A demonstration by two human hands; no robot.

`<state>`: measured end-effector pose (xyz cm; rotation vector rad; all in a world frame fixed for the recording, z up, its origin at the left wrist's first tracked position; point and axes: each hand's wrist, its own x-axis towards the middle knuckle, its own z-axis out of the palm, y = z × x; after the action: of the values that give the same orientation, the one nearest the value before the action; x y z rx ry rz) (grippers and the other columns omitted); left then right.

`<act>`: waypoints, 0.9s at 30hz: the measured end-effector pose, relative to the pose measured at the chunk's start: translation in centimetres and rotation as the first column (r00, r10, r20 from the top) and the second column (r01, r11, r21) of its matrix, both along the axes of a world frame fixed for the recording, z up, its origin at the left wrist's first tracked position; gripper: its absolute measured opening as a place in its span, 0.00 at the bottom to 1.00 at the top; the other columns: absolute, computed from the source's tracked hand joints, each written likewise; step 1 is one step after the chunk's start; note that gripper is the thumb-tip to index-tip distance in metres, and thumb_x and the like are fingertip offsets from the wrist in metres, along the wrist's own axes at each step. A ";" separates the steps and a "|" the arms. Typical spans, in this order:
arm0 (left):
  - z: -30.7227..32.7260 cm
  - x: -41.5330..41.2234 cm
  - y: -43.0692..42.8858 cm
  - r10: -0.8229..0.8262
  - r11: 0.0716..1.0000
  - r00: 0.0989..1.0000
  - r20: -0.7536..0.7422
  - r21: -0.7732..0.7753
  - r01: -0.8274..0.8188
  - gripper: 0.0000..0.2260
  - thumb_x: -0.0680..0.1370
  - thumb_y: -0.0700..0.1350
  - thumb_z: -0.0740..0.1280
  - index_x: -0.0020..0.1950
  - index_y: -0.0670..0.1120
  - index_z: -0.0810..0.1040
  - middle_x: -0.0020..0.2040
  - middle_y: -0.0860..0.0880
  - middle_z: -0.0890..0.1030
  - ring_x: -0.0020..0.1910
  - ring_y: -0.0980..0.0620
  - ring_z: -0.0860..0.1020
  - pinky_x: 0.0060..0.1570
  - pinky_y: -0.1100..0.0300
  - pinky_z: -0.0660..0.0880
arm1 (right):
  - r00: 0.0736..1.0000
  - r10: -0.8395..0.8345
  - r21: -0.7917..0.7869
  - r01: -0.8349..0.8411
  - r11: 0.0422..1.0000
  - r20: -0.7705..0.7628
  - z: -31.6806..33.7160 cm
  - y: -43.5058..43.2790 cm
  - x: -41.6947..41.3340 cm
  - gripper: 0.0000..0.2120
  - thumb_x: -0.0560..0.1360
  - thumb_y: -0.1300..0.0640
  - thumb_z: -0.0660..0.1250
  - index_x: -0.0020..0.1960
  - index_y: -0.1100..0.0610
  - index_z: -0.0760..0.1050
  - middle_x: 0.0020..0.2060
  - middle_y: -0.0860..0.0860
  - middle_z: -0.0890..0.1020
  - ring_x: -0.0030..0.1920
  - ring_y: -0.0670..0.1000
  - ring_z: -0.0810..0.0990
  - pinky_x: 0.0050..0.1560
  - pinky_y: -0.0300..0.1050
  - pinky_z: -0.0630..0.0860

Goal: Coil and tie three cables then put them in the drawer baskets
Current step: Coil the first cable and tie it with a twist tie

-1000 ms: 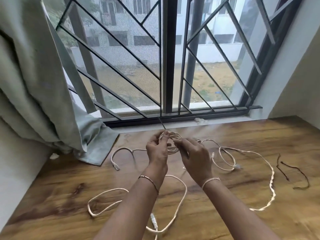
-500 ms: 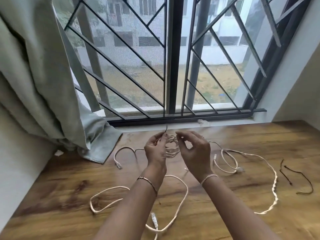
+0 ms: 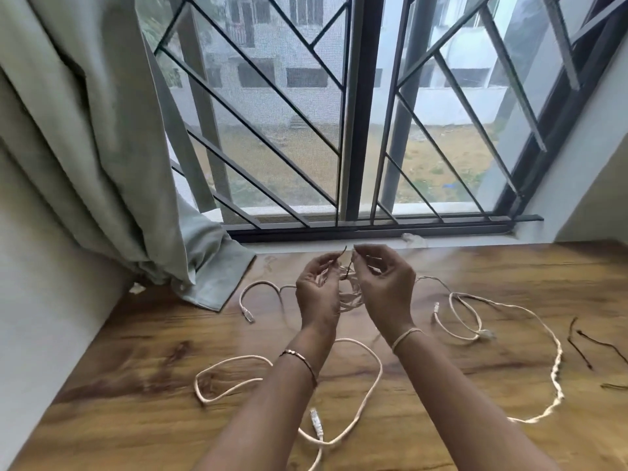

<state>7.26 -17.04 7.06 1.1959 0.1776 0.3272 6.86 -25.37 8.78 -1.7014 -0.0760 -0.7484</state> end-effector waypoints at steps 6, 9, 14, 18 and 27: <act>-0.2 -0.1 0.9 -0.004 0.995 1.000 -0.018 -0.097 0.003 0.08 0.75 0.34 0.69 0.46 0.46 0.83 0.44 0.46 0.84 0.45 0.48 0.81 0.51 0.47 0.79 | 0.996 0.063 0.012 -0.062 0.998 -0.062 -0.3 0.6 0.9 0.07 0.71 0.63 0.72 0.46 0.53 0.83 0.38 0.47 0.85 0.39 0.47 0.84 0.42 0.54 0.82; -0.7 0.0 1.5 -0.006 0.993 0.999 -0.052 -0.117 0.000 0.04 0.74 0.39 0.72 0.45 0.46 0.84 0.43 0.47 0.85 0.46 0.41 0.80 0.53 0.32 0.75 | 0.991 0.095 -0.008 -0.096 0.995 -0.091 -0.5 0.9 1.2 0.07 0.70 0.63 0.73 0.45 0.52 0.83 0.38 0.47 0.85 0.38 0.47 0.84 0.44 0.54 0.82; -0.8 0.0 2.4 0.003 0.993 0.999 -0.050 -0.117 -0.009 0.03 0.73 0.38 0.72 0.45 0.45 0.84 0.42 0.47 0.84 0.42 0.45 0.80 0.51 0.43 0.77 | 0.979 0.171 -0.038 -0.176 0.984 -0.115 -0.5 1.5 1.3 0.11 0.70 0.64 0.72 0.45 0.48 0.83 0.37 0.47 0.85 0.38 0.47 0.84 0.46 0.52 0.82; -0.8 0.1 2.9 0.006 0.996 0.999 -0.052 -0.091 -0.010 0.04 0.73 0.37 0.72 0.44 0.46 0.82 0.42 0.46 0.83 0.40 0.50 0.79 0.48 0.51 0.77 | 0.972 0.194 -0.057 -0.204 0.977 -0.135 -0.7 1.5 1.5 0.13 0.70 0.65 0.71 0.45 0.47 0.82 0.39 0.47 0.86 0.40 0.47 0.85 0.48 0.52 0.82; -0.7 0.1 3.9 -0.039 0.999 0.998 -0.041 -0.025 0.038 0.05 0.75 0.35 0.70 0.44 0.45 0.80 0.39 0.50 0.81 0.32 0.59 0.78 0.29 0.66 0.75 | 0.971 0.183 -0.170 -0.208 0.963 -0.150 -0.3 1.6 1.9 0.10 0.71 0.65 0.71 0.48 0.54 0.83 0.41 0.48 0.86 0.42 0.47 0.84 0.50 0.52 0.81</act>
<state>7.38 -13.17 6.36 1.1812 0.1939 0.2654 8.73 -23.76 8.43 -1.8842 -0.2240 -0.4900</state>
